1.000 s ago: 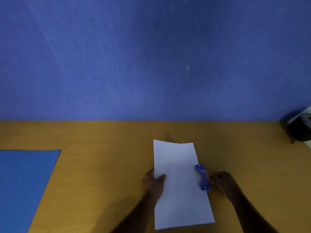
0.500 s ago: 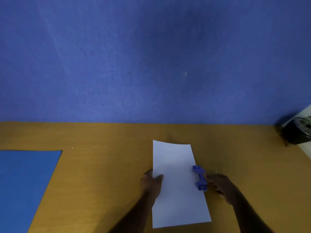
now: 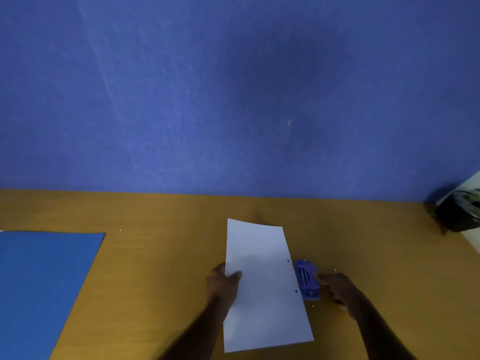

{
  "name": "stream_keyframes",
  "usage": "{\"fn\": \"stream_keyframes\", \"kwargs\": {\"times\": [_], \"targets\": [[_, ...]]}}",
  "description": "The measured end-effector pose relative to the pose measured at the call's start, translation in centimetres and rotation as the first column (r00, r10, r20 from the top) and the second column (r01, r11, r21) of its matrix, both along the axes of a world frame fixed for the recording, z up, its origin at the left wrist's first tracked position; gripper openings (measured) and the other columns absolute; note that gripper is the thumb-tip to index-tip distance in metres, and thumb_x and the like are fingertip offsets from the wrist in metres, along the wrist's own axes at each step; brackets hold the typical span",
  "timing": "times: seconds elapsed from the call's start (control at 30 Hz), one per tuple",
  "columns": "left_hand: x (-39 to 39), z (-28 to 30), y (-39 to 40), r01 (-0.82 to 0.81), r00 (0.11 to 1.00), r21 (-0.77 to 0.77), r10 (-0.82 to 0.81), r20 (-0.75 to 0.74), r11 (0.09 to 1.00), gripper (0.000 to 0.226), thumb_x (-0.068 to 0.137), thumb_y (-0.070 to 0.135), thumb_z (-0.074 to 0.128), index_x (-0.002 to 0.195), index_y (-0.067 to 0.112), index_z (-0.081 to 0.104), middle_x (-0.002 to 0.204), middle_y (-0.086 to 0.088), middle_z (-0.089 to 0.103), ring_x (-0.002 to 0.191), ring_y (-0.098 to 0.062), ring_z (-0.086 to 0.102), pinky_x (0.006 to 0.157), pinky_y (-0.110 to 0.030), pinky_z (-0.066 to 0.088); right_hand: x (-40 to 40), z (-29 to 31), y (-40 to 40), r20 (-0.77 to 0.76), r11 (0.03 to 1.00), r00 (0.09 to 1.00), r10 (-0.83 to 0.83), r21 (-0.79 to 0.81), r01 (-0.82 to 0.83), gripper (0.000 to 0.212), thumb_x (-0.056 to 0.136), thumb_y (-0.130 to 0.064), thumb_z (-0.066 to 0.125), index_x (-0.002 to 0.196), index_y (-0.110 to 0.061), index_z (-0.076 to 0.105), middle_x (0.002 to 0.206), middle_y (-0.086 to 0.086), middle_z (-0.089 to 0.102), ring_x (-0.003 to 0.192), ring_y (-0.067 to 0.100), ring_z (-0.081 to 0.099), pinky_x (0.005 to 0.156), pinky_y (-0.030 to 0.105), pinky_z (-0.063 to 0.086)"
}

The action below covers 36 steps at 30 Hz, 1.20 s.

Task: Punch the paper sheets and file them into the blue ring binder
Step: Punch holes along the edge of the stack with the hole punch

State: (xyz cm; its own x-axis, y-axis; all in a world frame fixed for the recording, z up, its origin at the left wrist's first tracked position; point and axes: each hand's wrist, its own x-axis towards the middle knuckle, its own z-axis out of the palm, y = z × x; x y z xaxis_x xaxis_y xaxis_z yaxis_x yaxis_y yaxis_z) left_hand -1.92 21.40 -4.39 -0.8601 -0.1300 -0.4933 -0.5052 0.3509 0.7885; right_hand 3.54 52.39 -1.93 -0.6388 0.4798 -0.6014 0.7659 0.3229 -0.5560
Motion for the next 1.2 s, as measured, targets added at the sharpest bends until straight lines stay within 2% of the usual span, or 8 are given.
{"fn": "stream_keyframes", "kwargs": {"times": [0.33,0.47,0.53,0.63,0.77,0.83,1.03,1.2], "targets": [[0.2,1.7,-3.6,-0.081,0.996,0.074,0.084,-0.032,0.994,0.042,0.08,0.024,0.077,0.117,0.008,0.067,0.115,-0.007,0.071,0.105,-0.029,0.066,0.093,-0.038,0.054,-0.2,3.0,-3.7,-0.033,0.998,0.999,-0.04,-0.04,0.038,0.026,0.085,-0.032,0.071,0.086,-0.007,0.066,0.092,0.018,0.069,0.084,0.03,0.061,0.085,0.042,0.048],[0.2,2.5,-4.2,-0.093,0.994,0.098,0.098,-0.049,0.991,0.035,0.079,0.024,0.079,0.11,0.011,0.07,0.109,-0.003,0.072,0.096,-0.022,0.066,0.087,-0.034,0.054,0.1,2.1,-4.8,-0.181,0.926,0.984,0.0,0.371,0.069,0.062,0.071,-0.046,0.08,0.117,-0.01,0.059,0.111,0.014,0.065,0.091,0.027,0.062,0.072,0.036,0.052],[0.3,3.3,-4.4,-0.102,0.991,0.146,0.113,-0.067,0.984,0.028,0.08,0.019,0.078,0.106,0.016,0.07,0.104,0.001,0.071,0.089,-0.017,0.062,0.081,-0.027,0.049,0.3,2.9,-6.7,-0.346,0.869,0.933,0.095,0.487,0.092,0.054,0.075,-0.045,0.077,0.116,-0.014,0.061,0.104,0.007,0.063,0.09,0.022,0.06,0.072,0.036,0.052],[0.3,3.6,-4.8,-0.114,0.99,0.207,0.129,-0.059,0.972,0.031,0.078,0.018,0.08,0.107,0.011,0.072,0.105,-0.003,0.074,0.092,-0.021,0.067,0.083,-0.032,0.054,-0.3,4.8,-10.5,-0.448,0.968,0.885,0.127,0.252,-0.012,0.016,0.087,-0.034,0.068,0.094,-0.02,0.068,0.084,-0.004,0.065,0.077,0.017,0.062,0.072,0.035,0.052],[0.0,2.2,-5.4,-0.103,0.992,0.227,0.117,-0.051,0.968,0.056,0.061,0.049,0.081,0.109,0.022,0.071,0.105,0.005,0.074,0.095,-0.021,0.07,0.089,-0.047,0.058,-0.3,5.2,-12.8,-0.46,0.99,0.888,0.005,-0.125,-0.07,0.024,0.092,-0.02,0.063,0.078,-0.004,0.074,0.054,-0.002,0.062,0.05,0.012,0.055,0.05,0.023,0.04],[-0.3,0.8,-5.8,-0.098,0.991,0.226,0.116,-0.067,0.969,0.063,0.056,0.056,0.078,0.11,0.025,0.07,0.104,0.008,0.074,0.094,-0.021,0.07,0.088,-0.048,0.058,-0.2,5.7,-13.2,-0.461,0.974,0.886,-0.051,-0.219,-0.058,0.021,0.091,-0.014,0.064,0.084,0.003,0.074,0.065,0.011,0.069,0.051,0.015,0.061,0.043,0.021,0.042],[0.3,4.2,-7.1,-0.09,0.991,0.261,0.111,-0.07,0.961,0.05,0.071,0.035,0.083,0.115,0.015,0.069,0.109,0.0,0.073,0.097,-0.024,0.068,0.093,-0.048,0.055,-0.8,7.5,-14.1,-0.381,0.882,0.896,-0.228,-0.471,0.025,0.015,0.087,-0.011,0.067,0.089,0.001,0.074,0.088,0.024,0.072,0.072,0.034,0.068,0.067,0.04,0.05],[0.1,5.2,-7.1,-0.071,0.996,0.143,0.079,-0.051,0.987,0.093,0.05,0.049,0.087,0.128,0.011,0.054,0.127,-0.01,0.062,0.111,-0.032,0.061,0.098,-0.045,0.051,-1.1,10.2,-15.9,-0.42,0.851,0.879,-0.226,-0.524,-0.031,0.02,0.091,-0.017,0.062,0.099,0.0,0.072,0.096,0.019,0.074,0.089,0.041,0.069,0.074,0.044,0.053]]}}
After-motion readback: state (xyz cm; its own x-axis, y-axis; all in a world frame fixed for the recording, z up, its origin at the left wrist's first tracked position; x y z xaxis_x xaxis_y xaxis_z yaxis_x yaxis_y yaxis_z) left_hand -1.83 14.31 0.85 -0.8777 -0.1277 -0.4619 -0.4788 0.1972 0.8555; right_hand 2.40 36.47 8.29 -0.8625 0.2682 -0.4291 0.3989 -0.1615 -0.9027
